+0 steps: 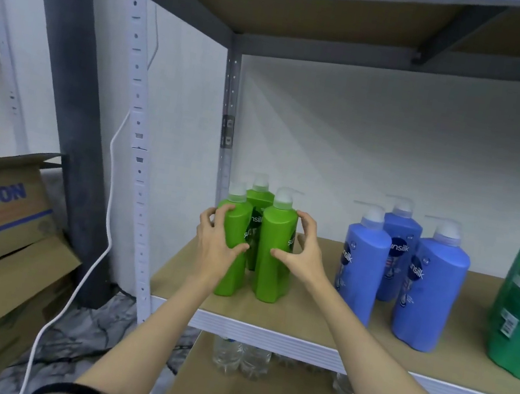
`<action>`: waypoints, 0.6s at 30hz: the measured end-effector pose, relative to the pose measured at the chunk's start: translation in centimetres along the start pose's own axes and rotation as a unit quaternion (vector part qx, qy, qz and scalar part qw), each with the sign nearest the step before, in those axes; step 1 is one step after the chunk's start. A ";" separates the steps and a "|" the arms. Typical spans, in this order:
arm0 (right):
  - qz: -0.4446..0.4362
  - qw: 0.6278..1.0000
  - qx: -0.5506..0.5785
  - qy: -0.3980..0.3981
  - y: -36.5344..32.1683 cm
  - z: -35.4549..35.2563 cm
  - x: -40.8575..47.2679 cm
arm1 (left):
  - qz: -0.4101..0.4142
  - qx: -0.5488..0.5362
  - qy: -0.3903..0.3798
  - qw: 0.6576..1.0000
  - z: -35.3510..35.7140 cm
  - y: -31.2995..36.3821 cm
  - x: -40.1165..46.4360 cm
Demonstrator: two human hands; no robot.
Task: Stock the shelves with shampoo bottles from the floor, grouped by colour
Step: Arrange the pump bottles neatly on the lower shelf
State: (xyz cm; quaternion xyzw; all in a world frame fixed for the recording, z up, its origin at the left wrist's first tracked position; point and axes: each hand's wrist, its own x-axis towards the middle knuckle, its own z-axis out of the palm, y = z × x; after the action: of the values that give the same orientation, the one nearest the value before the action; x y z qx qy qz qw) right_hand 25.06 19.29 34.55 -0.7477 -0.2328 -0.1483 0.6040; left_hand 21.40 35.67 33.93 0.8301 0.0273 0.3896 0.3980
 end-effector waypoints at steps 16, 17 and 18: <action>-0.035 0.995 -0.096 -0.011 1.1 1.0 -0.2 | -0.062 -0.181 -0.102 0.976 -2.1 -1.8 3.2; -0.035 0.994 -0.096 -0.023 1.2 0.9 -0.1 | -0.054 -0.157 -0.070 0.984 -1.7 -1.7 3.1; -0.038 0.994 -0.096 -0.034 1.3 1.0 -0.1 | -0.043 -0.131 -0.042 0.990 -1.4 -1.3 2.9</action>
State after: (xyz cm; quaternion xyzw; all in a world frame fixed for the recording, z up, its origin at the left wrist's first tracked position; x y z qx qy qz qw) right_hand 25.57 20.03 33.22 -0.7976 -0.2659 -0.1669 0.5151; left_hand 22.83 38.48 35.32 0.7844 -0.0047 0.3374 0.5204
